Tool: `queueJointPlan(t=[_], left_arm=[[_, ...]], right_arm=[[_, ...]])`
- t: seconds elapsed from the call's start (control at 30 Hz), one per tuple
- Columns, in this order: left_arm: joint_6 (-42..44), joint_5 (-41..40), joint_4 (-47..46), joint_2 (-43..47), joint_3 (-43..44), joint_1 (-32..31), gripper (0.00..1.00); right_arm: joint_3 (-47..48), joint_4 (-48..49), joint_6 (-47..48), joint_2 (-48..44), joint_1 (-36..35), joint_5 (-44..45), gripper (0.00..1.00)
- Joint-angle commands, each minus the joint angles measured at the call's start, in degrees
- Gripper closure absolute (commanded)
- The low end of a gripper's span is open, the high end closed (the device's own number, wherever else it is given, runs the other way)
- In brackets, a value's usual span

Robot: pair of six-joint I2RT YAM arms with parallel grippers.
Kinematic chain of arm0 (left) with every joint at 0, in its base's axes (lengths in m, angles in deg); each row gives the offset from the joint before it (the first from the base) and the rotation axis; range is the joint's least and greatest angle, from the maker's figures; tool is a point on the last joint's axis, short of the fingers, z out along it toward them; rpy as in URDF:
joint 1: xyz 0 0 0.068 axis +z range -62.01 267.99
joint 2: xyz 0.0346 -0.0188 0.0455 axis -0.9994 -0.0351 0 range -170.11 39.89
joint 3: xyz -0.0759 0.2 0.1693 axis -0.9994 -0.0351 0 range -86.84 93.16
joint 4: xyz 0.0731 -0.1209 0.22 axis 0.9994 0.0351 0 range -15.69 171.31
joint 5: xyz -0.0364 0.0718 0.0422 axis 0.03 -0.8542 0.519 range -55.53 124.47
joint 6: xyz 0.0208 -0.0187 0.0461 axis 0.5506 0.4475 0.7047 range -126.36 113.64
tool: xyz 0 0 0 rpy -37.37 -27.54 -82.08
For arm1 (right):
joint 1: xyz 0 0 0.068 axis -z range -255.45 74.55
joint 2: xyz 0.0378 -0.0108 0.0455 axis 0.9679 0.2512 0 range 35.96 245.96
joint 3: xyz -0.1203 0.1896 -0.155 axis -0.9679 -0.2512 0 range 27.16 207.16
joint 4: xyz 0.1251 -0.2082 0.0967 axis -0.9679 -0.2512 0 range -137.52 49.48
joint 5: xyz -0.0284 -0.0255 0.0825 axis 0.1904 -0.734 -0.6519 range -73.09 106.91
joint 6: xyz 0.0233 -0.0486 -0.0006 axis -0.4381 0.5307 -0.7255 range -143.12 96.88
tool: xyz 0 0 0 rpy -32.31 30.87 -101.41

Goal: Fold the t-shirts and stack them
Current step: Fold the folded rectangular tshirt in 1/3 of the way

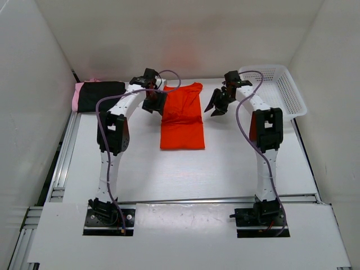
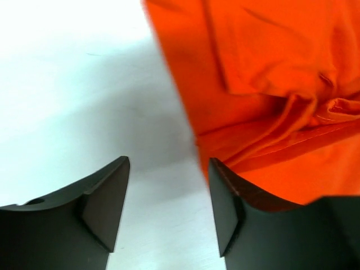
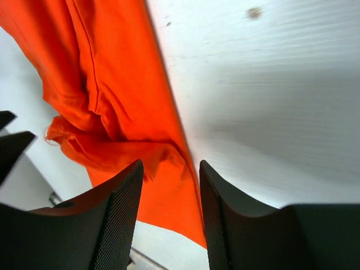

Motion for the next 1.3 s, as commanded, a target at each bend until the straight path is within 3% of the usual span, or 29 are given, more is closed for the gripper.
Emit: queueJointPlan(t=[0.0,0.13,0.2,0.37,0.77,0.97,1.27], left_arm=[[0.1,-2.5,-1.4,6.1,0.8,2.5,0.31],[0.1,-0.5,-1.9,10.4,-5.8,4.7,0.31],[0.1,1.4,-1.9,11.9,-8.4,5.2,0.31],[0.1,7.8,-1.9,15.0,-15.3,5.3,0.39],[0.1,7.8,-2.5,18.5,-22.0,4.1,0.42],[0.1,8.4,-3.0,20.3,-26.6,3.6,0.40],[0.1,12.8,-3.0,20.3,-30.8,-3.3,0.32]], right_arm=[[-3.7,1.3,2.8,-11.3,-1.9,5.4,0.51],[-12.7,2.5,6.6,-17.9,-7.9,15.8,0.67],[-14.3,2.6,7.2,-18.4,-11.7,17.6,0.83],[-10.3,2.6,5.5,-11.1,-14.5,11.1,0.98],[4.2,14.4,-9.3,5.1,-15.1,-2.5,1.00],[4.7,17.7,-15.5,6.9,-12.3,2.0,1.00],[6.9,19.4,-18.0,7.0,-8.6,3.2,0.92]])
